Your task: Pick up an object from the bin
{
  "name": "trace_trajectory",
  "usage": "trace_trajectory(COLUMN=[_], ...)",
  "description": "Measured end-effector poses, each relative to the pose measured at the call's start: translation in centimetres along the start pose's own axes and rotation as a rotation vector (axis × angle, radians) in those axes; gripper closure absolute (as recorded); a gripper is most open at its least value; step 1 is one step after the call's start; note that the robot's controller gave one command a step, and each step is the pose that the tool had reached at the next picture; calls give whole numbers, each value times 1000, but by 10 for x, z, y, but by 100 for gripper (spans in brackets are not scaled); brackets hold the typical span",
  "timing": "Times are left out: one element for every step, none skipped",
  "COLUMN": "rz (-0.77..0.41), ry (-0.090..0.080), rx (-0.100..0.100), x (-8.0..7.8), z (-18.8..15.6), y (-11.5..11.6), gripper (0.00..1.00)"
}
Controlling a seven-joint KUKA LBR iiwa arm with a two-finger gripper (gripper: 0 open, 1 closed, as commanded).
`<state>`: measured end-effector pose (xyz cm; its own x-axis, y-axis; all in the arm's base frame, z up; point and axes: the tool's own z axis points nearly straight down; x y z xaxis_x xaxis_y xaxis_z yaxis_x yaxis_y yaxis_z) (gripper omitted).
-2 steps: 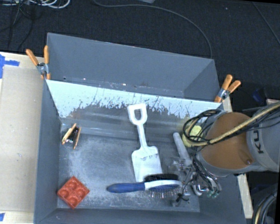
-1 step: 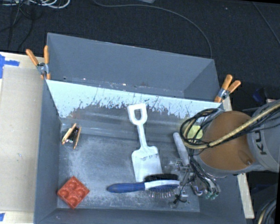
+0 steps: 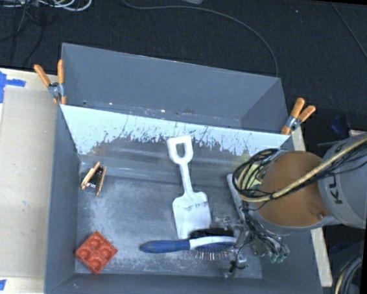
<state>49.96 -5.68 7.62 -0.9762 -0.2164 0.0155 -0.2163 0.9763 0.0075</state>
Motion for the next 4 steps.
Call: trace_trajectory(rz=[455, 454, 454, 454], ry=[0, 0, 2, 4], rx=[0, 0, -1, -1], x=[2, 2, 2, 4], z=[8, 8, 5, -9], y=[-2, -2, -1, -1], gripper=[100, 100, 100, 100])
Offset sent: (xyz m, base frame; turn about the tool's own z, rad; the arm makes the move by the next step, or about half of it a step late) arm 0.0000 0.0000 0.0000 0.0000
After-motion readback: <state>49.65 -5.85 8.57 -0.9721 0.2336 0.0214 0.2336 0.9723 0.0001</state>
